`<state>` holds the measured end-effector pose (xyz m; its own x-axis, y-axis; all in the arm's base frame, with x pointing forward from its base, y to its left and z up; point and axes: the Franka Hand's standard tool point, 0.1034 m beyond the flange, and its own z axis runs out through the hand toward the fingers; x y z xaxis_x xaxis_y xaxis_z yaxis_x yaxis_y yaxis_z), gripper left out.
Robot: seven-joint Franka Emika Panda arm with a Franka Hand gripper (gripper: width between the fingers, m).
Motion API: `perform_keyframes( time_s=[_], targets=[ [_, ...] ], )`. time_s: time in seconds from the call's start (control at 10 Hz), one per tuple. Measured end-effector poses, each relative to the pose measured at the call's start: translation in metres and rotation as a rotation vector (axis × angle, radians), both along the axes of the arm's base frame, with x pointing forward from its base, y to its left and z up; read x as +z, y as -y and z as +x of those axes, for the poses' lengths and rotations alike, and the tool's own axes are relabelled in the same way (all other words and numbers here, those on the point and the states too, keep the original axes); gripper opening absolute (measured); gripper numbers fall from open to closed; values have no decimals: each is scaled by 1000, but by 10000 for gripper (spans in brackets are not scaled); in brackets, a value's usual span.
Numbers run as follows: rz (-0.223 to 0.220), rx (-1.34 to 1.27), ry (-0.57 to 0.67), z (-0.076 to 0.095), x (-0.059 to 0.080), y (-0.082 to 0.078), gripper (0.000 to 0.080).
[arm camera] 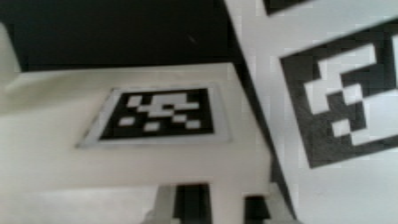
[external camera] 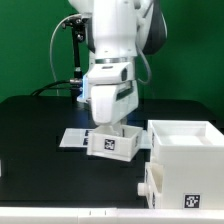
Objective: Assemble drawer
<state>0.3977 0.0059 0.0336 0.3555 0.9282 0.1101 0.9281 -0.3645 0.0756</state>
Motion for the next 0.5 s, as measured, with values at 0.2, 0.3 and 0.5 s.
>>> perform_keyframes(
  time_s=[0.2,0.3,0.5],
  targets=[
    [1,-24,-6,0,2,-6,35],
    [2,-27,-9,-1,1,-5,35],
    [-19,23,-67,13,5,3,35]
  ],
)
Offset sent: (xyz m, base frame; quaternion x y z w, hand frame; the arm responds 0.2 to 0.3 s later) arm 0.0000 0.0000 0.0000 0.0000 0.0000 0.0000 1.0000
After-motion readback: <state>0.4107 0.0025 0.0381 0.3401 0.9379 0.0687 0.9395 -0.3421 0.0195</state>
